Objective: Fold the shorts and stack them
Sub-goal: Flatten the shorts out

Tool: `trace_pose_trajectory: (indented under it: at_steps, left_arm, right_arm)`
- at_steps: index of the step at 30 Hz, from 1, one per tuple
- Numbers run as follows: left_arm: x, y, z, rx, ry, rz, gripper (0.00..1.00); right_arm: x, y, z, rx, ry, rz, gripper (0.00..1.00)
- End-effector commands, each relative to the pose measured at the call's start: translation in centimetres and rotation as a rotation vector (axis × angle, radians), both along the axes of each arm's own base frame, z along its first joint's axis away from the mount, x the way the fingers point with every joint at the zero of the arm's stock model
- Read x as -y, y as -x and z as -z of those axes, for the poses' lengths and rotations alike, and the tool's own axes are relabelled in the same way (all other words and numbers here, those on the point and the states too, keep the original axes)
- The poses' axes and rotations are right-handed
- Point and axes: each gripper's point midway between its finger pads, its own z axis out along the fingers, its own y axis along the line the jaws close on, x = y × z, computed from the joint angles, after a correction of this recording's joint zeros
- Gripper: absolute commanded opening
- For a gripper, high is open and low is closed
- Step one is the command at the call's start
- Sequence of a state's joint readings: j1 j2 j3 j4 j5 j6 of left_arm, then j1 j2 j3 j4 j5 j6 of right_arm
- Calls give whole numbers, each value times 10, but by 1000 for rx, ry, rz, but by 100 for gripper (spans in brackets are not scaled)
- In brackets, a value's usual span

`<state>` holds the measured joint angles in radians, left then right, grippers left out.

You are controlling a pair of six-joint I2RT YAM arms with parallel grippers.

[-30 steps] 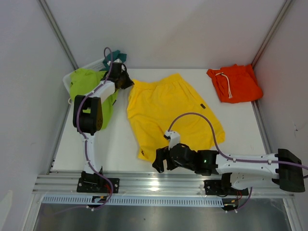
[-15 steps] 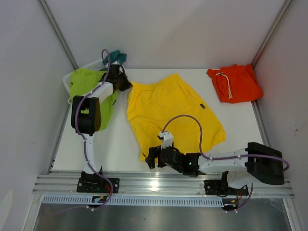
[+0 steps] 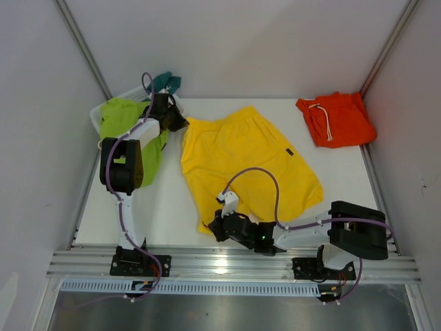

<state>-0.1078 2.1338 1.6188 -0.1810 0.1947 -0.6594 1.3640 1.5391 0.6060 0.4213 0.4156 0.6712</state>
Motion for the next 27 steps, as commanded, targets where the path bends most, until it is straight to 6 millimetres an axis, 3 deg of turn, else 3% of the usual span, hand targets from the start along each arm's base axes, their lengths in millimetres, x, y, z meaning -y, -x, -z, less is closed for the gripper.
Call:
trace_pose_trajectory:
  at_steps: [1, 9, 13, 19, 22, 25, 26, 27]
  left_arm:
    - [-10, -14, -36, 90, 27, -42, 0]
    - [-14, -15, -36, 93, 14, -53, 0]
    - [-16, -16, -35, 90, 11, -58, 0]
    - [-18, -18, -33, 88, 7, -64, 0]
    - [-20, -21, -33, 88, 7, -67, 0]
    - [-19, -24, -35, 93, 11, -66, 0]
    - [-20, -24, -34, 88, 11, -68, 0]
    - [-18, -24, -33, 84, 14, -65, 0]
  right_arm:
    - [-17, 6, -42, 25, -148, -36, 0]
    - [-9, 4, -127, -61, -429, -79, 0]
    - [-10, 4, -147, -119, -536, -124, 0]
    - [-2, 6, -162, -121, -599, -132, 0]
    - [-1, 5, -159, -126, -579, -125, 0]
    - [-9, 8, -156, -131, -575, -152, 0]
    - [-16, 9, -142, -145, -547, -164, 0]
    - [-23, 10, -148, -138, -570, -178, 0]
